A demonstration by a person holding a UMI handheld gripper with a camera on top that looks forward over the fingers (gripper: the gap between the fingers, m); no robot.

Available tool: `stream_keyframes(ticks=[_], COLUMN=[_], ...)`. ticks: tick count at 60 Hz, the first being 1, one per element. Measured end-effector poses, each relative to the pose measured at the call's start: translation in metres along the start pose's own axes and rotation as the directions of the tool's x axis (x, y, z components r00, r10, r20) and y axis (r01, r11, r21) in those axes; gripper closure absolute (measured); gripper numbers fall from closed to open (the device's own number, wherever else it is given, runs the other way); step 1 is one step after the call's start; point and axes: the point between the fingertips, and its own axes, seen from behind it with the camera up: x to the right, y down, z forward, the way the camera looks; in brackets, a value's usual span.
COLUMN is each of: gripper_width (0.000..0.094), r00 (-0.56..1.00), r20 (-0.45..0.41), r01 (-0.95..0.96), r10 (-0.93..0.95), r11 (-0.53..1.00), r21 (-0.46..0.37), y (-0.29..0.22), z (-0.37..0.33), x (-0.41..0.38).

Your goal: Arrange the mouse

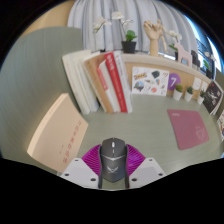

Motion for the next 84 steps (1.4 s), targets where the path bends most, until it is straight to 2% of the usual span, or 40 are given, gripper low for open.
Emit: stream_keyframes(ticks=[6, 17, 23, 27, 33, 39, 47, 51, 57, 73, 75, 84], gripper_width=[0.0634, 0.0633, 0.0635, 0.0636, 0.0636, 0.0637, 0.0637, 0.0637, 0.0637, 0.062, 0.0581, 0.0469], r00=[1.0, 0.997, 0.994, 0.991, 0.986, 0.983, 0.988, 0.989, 0.992, 0.995, 0.995, 0.994], r20=[-0.002, -0.059, -0.086, -0.114, -0.153, -0.179, -0.148, -0.144, -0.116, -0.098, -0.102, -0.109], r01=[-0.001, 0.071, 0.095, 0.107, 0.114, 0.078, -0.018, -0.021, -0.045, 0.005, 0.003, -0.031], r10=[0.001, -0.055, -0.066, -0.065, -0.061, -0.026, 0.048, 0.039, 0.053, -0.01, -0.006, 0.032], r11=[0.992, 0.939, 0.907, 0.903, 0.924, 0.954, 0.981, 0.992, 0.997, 0.998, 1.0, 0.999], r21=[0.127, 0.337, 0.41, 0.416, 0.365, 0.291, 0.193, 0.123, 0.065, -0.059, -0.027, 0.006], y=[-0.083, -0.231, -0.282, -0.294, -0.281, -0.242, -0.175, -0.141, -0.104, -0.043, -0.046, -0.046], z=[-0.035, -0.116, -0.148, -0.149, -0.127, -0.089, -0.025, 0.006, 0.044, 0.091, 0.091, 0.091], x=[0.047, 0.151, 0.21, 0.253, 0.313, 0.362, 0.393, 0.398, 0.397, 0.392, 0.391, 0.392])
